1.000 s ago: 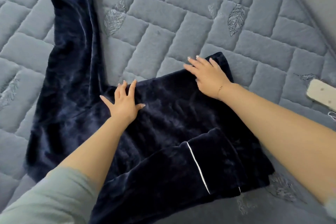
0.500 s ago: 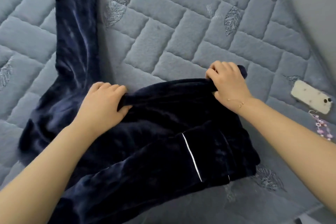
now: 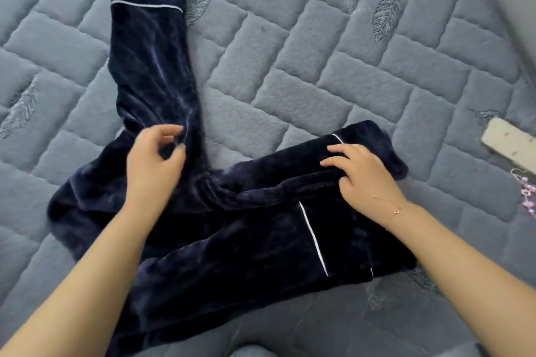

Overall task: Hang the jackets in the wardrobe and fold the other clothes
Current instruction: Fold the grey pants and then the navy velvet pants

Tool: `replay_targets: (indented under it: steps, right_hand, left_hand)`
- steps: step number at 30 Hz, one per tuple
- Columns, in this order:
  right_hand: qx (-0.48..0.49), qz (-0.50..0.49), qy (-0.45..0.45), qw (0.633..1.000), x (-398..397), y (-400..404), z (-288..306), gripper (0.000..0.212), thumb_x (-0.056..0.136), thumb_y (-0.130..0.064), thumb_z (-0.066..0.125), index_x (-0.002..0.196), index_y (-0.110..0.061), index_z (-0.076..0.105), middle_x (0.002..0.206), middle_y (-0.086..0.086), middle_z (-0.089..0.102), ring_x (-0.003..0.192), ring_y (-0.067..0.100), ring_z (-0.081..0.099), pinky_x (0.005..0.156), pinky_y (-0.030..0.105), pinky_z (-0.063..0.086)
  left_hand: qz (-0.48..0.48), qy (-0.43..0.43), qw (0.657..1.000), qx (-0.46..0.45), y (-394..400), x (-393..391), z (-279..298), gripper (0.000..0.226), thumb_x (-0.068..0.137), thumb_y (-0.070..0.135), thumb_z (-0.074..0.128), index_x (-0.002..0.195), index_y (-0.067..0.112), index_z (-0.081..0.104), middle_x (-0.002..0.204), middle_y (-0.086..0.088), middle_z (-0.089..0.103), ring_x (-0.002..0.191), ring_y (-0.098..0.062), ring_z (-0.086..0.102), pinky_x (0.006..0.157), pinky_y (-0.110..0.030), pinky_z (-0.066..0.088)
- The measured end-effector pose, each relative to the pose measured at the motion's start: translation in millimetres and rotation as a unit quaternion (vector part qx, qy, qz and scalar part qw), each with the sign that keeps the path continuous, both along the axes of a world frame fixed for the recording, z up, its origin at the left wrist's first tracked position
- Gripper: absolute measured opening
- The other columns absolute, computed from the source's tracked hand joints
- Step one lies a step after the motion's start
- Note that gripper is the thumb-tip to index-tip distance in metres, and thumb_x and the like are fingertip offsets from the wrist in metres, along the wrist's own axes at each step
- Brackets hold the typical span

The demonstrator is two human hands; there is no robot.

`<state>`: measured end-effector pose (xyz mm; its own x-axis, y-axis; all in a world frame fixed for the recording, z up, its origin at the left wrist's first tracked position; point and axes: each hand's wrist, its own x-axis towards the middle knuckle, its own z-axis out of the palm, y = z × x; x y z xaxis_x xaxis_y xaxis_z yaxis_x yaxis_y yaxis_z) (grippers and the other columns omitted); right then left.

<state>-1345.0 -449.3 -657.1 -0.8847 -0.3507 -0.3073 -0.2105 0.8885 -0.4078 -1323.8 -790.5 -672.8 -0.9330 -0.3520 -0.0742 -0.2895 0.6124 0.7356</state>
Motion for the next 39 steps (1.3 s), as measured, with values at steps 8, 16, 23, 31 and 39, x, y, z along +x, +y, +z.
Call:
replay_targets:
  steps: [8,16,23,31,39]
  right_hand:
    - [0.083,0.092,-0.181,0.976,12.3,-110.3,-28.5,0.043,0.102,-0.033,0.038,0.143,-0.022,0.046,0.15,-0.003,0.036,0.129,0.021,0.044,0.104,0.039,0.039]
    - [-0.103,-0.111,-0.323,0.934,6.9,-107.8,-10.2,0.046,0.095,-0.058,0.041,0.118,-0.026,0.066,0.132,-0.007,0.058,0.116,0.003,0.055,0.096,0.021,0.039]
    - [-0.454,-0.279,-0.546,0.646,-9.6,-133.5,29.4,0.087,0.079,-0.078,0.035,0.134,-0.013,0.057,0.135,0.003,0.06,0.128,0.014,0.053,0.114,0.035,0.027]
    - [-0.589,-0.373,-0.557,0.452,29.6,-179.9,36.1,0.058,0.072,-0.044,0.076,0.117,-0.008,0.07,0.123,0.016,0.066,0.116,0.029,0.062,0.095,0.041,0.052]
    - [-0.662,-0.382,-0.483,0.428,80.2,-100.2,35.9,0.051,0.053,-0.021,0.09,0.102,-0.014,0.077,0.113,0.006,0.072,0.107,0.023,0.068,0.085,0.04,0.057]
  left_hand:
    - [0.203,-0.244,0.925,0.211,-104.1,-105.4,-51.6,0.101,0.061,0.059,0.081,0.141,0.014,0.042,0.142,-0.009,0.048,0.123,-0.028,0.054,0.104,-0.045,0.045]
    - [0.012,-0.086,0.874,0.479,-86.1,-95.6,14.8,0.035,0.083,0.03,0.074,0.116,0.017,0.07,0.116,-0.008,0.071,0.109,-0.025,0.067,0.085,-0.035,0.056]
    - [-0.17,-0.229,0.844,0.454,-46.5,14.6,119.6,0.041,0.063,0.03,0.081,0.098,0.011,0.074,0.098,-0.014,0.069,0.093,-0.021,0.065,0.095,-0.042,0.05]
    - [-0.277,-0.445,0.757,0.39,-51.2,120.3,115.5,0.014,0.083,0.034,0.075,0.095,0.033,0.07,0.092,0.021,0.067,0.089,0.008,0.06,0.081,-0.01,0.044]
    - [0.043,-0.245,0.903,0.349,-88.8,145.1,56.4,0.028,0.089,-0.004,0.059,0.111,0.013,0.063,0.118,0.003,0.067,0.116,-0.018,0.059,0.091,-0.019,0.046]
